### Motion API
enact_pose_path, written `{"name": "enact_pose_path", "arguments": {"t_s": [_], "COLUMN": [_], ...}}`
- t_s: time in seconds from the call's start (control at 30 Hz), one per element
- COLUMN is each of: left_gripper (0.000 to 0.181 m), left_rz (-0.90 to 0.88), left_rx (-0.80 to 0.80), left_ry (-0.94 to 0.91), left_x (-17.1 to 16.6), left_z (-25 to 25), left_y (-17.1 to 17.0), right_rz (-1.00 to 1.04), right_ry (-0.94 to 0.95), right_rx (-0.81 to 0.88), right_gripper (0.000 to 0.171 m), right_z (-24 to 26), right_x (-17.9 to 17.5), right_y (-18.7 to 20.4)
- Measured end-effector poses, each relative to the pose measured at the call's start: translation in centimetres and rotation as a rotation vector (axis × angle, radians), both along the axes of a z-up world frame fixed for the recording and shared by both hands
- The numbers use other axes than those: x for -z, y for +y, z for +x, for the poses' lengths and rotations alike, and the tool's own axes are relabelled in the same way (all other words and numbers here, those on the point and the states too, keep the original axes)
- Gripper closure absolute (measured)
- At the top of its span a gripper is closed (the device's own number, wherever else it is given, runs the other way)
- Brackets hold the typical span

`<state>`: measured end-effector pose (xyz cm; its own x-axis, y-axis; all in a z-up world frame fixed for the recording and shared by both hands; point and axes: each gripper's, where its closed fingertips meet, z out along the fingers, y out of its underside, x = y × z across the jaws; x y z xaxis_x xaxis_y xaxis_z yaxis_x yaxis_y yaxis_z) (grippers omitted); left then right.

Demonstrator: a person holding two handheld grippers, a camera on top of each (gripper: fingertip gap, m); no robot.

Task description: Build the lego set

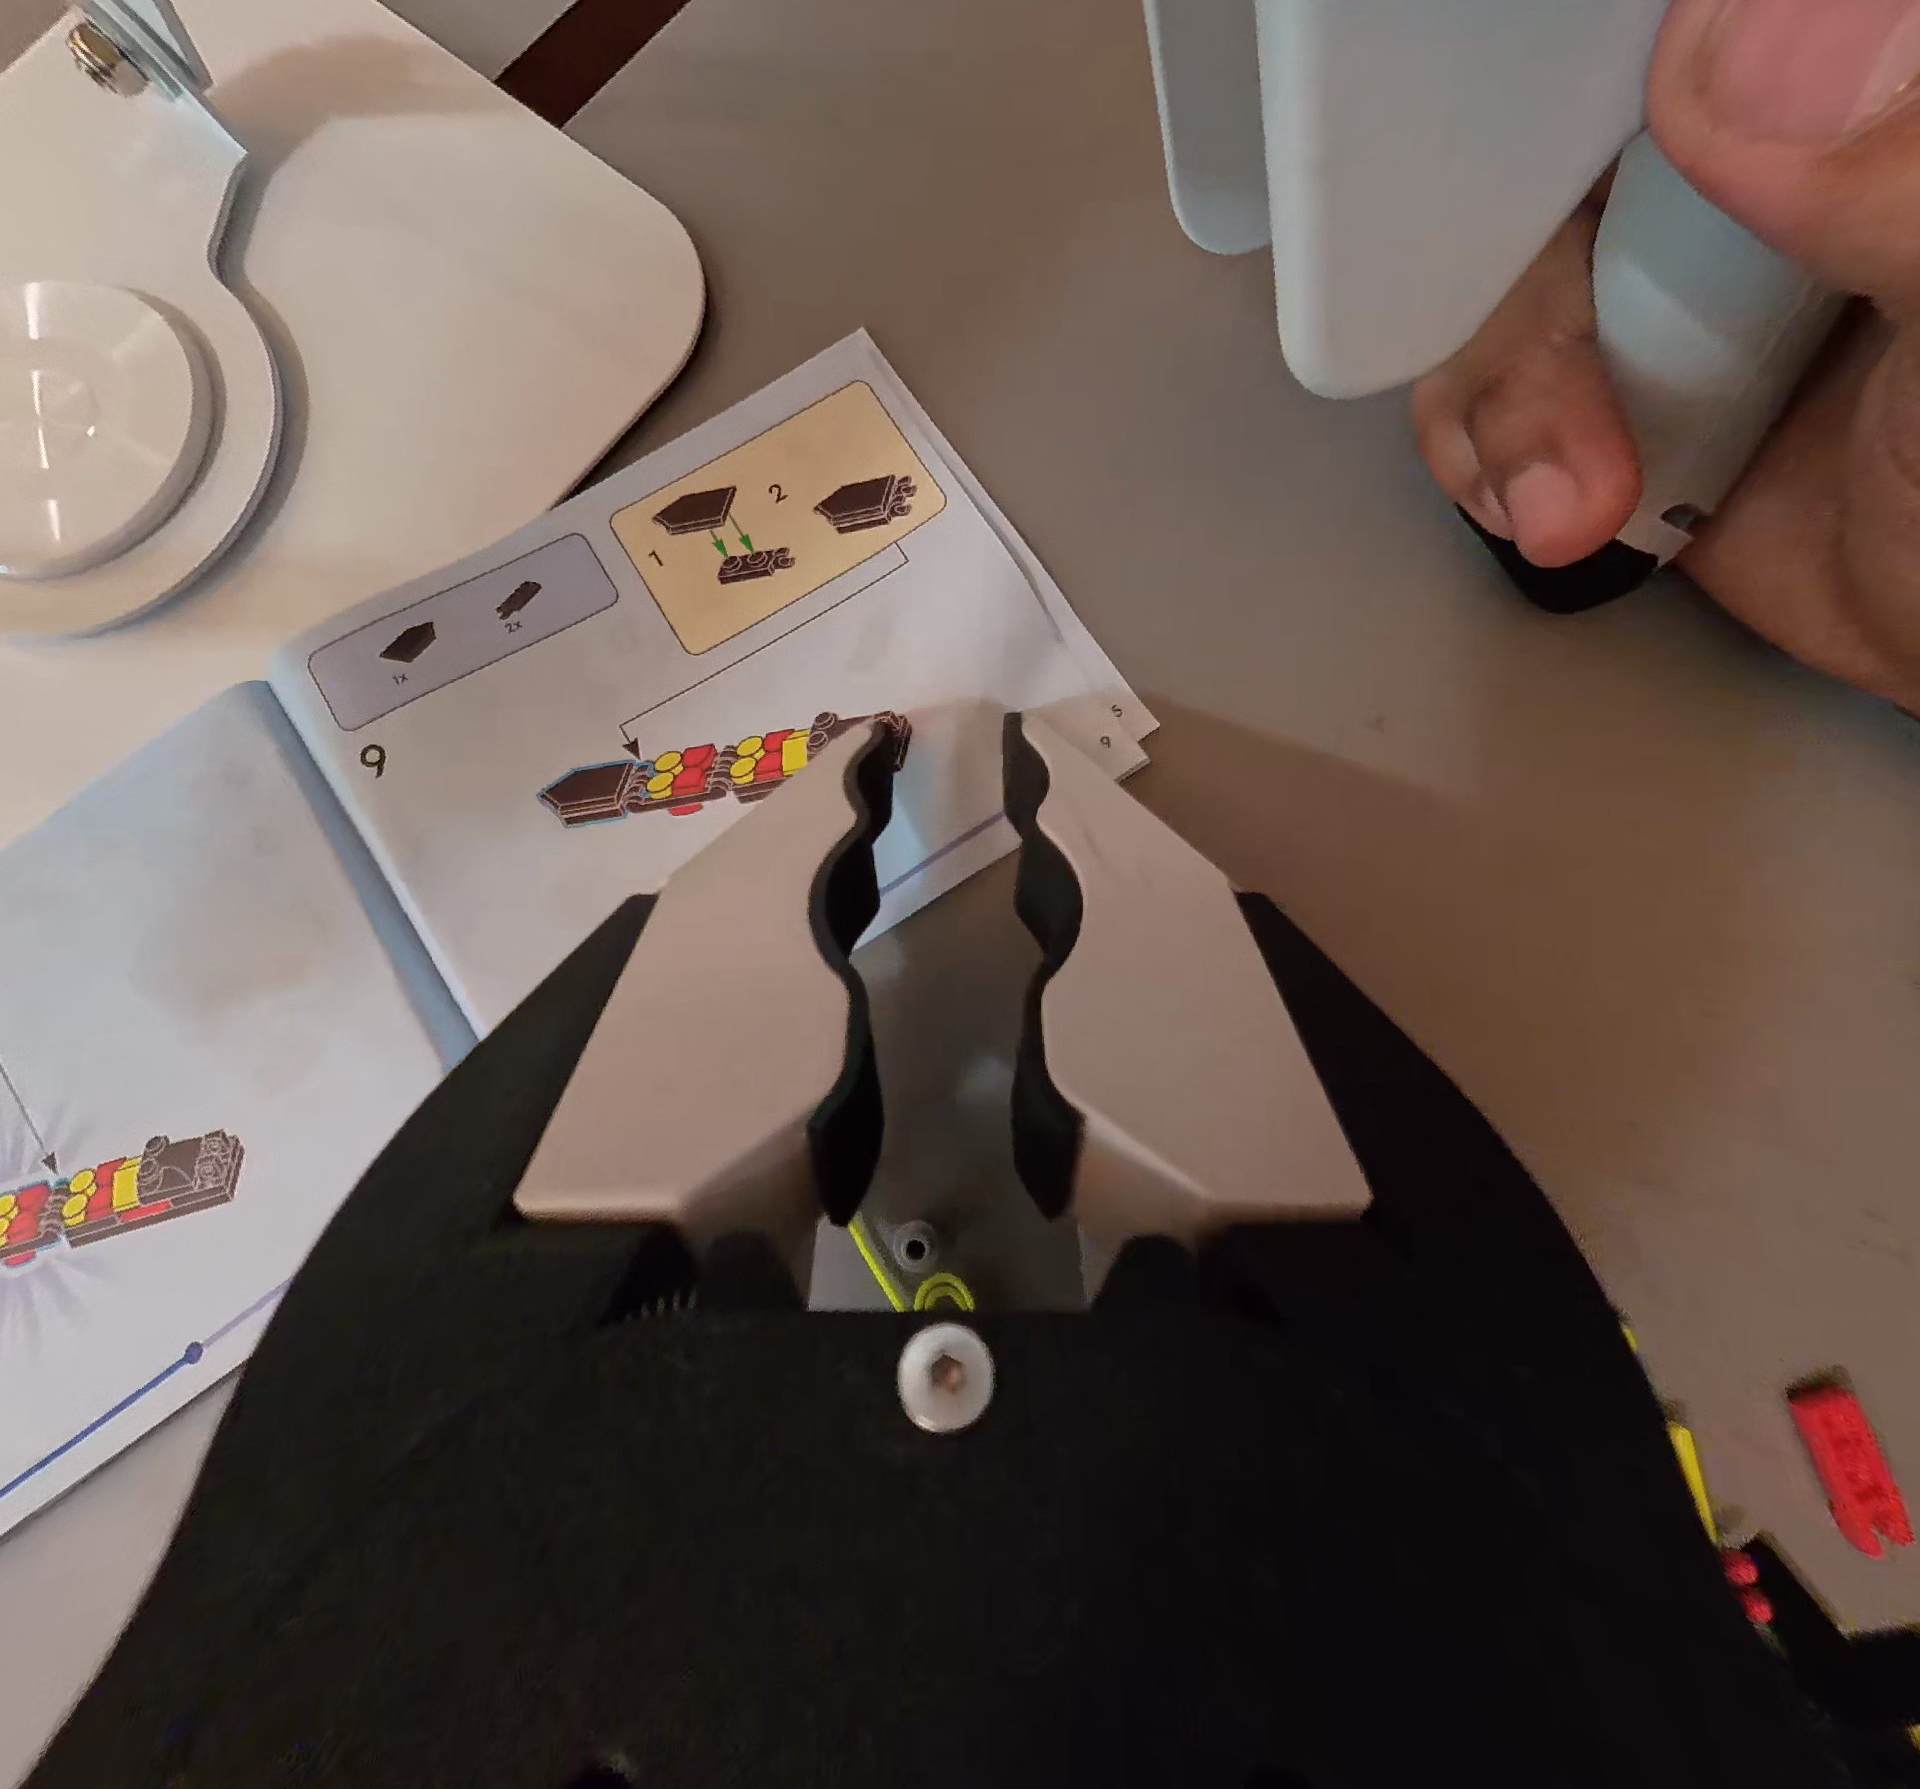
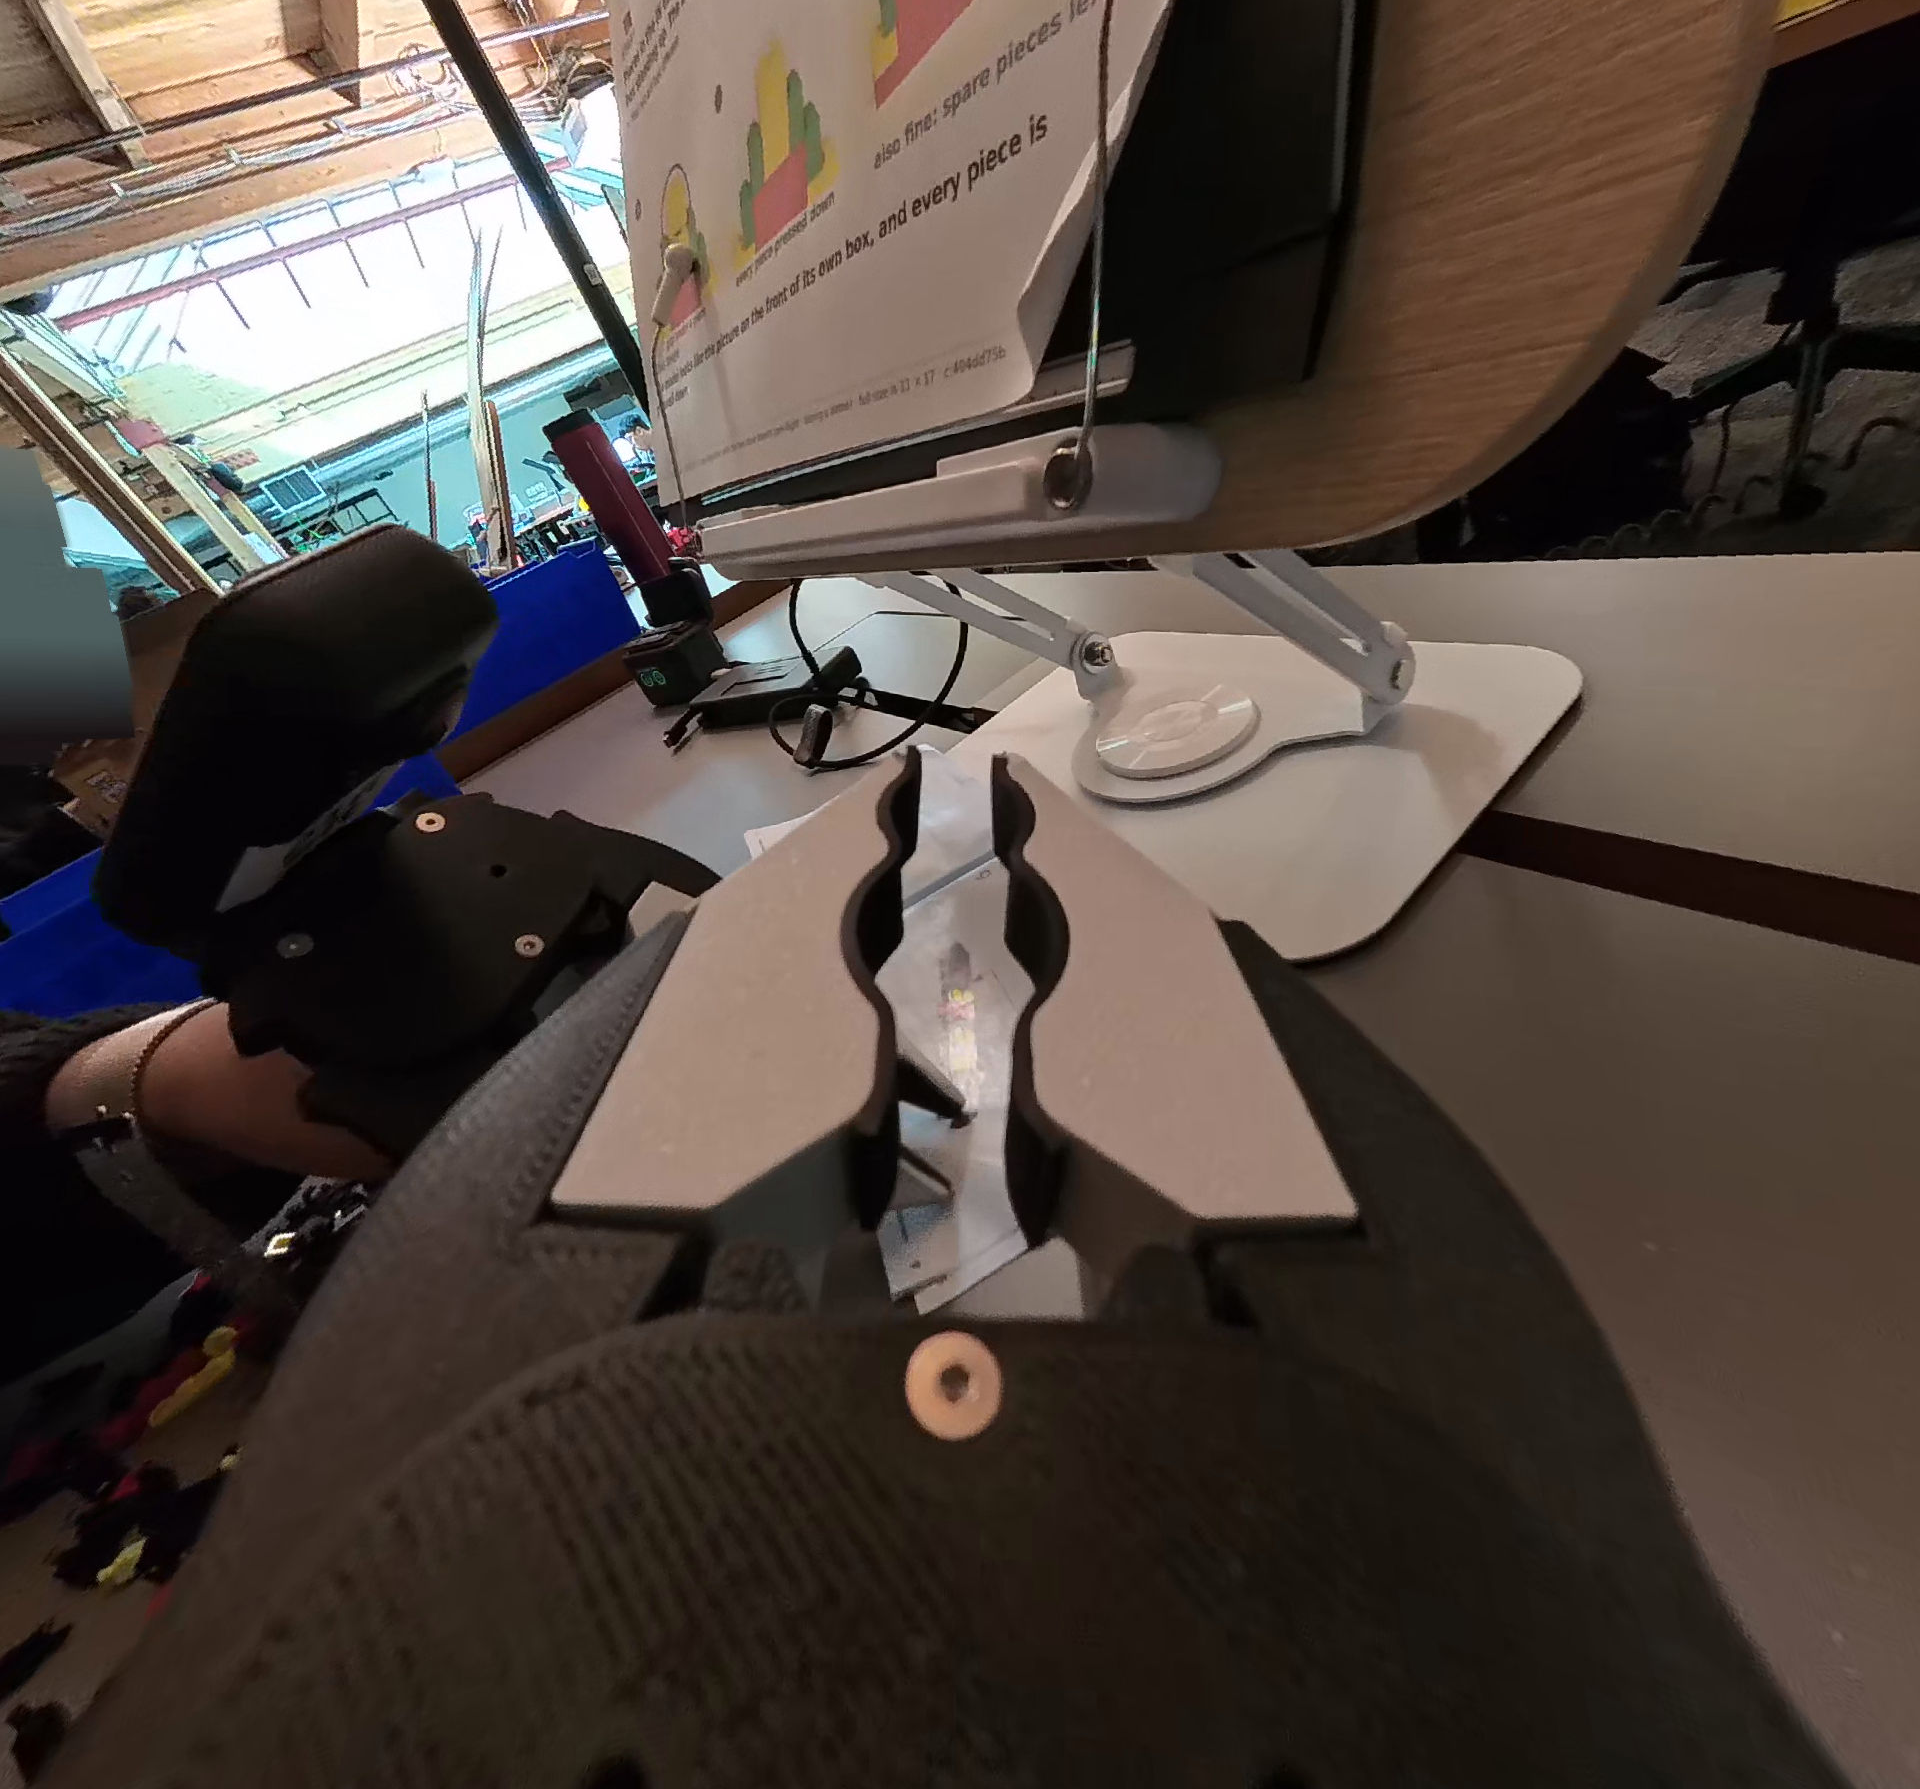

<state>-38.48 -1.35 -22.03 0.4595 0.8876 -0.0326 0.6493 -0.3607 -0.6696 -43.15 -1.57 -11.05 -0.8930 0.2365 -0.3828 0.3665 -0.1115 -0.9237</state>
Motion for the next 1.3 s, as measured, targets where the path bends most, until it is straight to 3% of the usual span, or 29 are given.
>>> {"name": "enact_pose_path", "arguments": {"t_s": [0.2,0.77,0.8,0.87,0.93,1.1,1.3], "left_gripper": [0.179,0.181,0.175,0.136,0.130,0.132,0.156], "left_rz": [-0.019,0.026,0.049,0.081,0.064,0.054,0.052], "left_rx": [0.000,-0.034,-0.026,0.022,0.040,0.014,-0.001], "left_ry": [0.008,0.030,0.033,0.016,-0.001,-0.021,-0.018], "left_x": [0.0,-0.9,-1.1,-1.0,-0.5,-0.1,-0.1], "left_z": [0.0,-0.6,-0.5,0.0,0.3,0.3,0.2], "left_y": [0.0,-1.6,-1.3,-0.2,0.2,0.1,-0.2], "right_rz": [-0.003,-0.012,-0.011,-0.009,-0.010,-0.011,-0.008], "right_ry": [-0.005,-0.034,-0.034,-0.034,-0.033,-0.033,-0.028], "right_rx": [-0.001,-0.012,-0.013,-0.014,-0.014,-0.013,-0.012], "right_gripper": [0.159,0.157,0.157,0.157,0.157,0.157,0.158], "right_z": [0.0,-0.2,-0.2,-0.2,-0.2,-0.2,-0.2], "right_x": [0.0,0.1,0.1,0.1,0.1,0.1,0.1], "right_y": [0.0,0.0,0.0,0.0,0.0,0.0,0.0]}}
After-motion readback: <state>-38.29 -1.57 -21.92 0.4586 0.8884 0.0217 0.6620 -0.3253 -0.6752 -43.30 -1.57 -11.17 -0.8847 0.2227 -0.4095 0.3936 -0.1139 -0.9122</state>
